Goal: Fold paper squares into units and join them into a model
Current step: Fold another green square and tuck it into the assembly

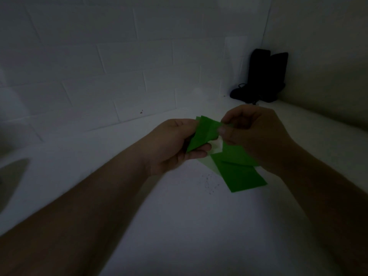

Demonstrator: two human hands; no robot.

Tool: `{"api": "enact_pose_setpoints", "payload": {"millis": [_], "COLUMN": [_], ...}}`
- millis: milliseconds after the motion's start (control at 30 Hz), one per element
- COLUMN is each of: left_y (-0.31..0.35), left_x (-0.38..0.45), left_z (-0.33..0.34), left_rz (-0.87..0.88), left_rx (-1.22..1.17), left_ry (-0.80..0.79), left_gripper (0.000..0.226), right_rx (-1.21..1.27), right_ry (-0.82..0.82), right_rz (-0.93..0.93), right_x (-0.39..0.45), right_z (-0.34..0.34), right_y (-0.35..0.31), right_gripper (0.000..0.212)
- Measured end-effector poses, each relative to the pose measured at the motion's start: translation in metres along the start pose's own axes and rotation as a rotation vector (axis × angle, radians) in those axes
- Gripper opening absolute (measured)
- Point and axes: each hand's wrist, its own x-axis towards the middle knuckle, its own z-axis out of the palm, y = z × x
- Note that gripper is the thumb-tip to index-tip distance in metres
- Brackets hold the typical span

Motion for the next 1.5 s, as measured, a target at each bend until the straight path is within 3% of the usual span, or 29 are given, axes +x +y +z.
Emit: {"api": "enact_pose_setpoints", "payload": {"millis": [167,400,567,700,1167,1300,1500], "left_y": [0.001,-0.009,-0.007,-0.007,-0.006,-0.004,0.001], "left_x": [0.001,0.007,0.007,0.008,0.008,0.009,0.007], "left_z": [0.001,-0.005,-0.005,-0.004,-0.007,-0.006,-0.003], "left_rz": [0.021,0.295,0.396,0.446,0.437,0.388,0.303], "left_rx": [-0.004,0.198,0.144,0.223,0.271,0.113,-0.101], "left_ry": [0.016,0.079,0.129,0.144,0.206,0.223,0.234], "left_gripper": [0.060,0.026,0.037,0.039,0.050,0.050,0.053], "right_rx": [-0.041,0.107,0.255,0.234,0.122,0.228,0.111], "right_ry": [-0.006,0.005,0.009,-0.017,-0.038,-0.044,-0.158], "right_rz": [0.043,0.072,0.170,0.201,0.282,0.357,0.363], "right_x": [0.001,0.001,0.001,0.001,0.000,0.003,0.000], "right_z": [-0.001,-0.001,0.000,0.000,0.001,-0.001,0.002], "right_y": [0.000,0.000,-0.005,-0.006,-0.007,-0.007,-0.007], "right_gripper": [0.017,0.011,0.005,0.008,0.019,0.019,0.036]}}
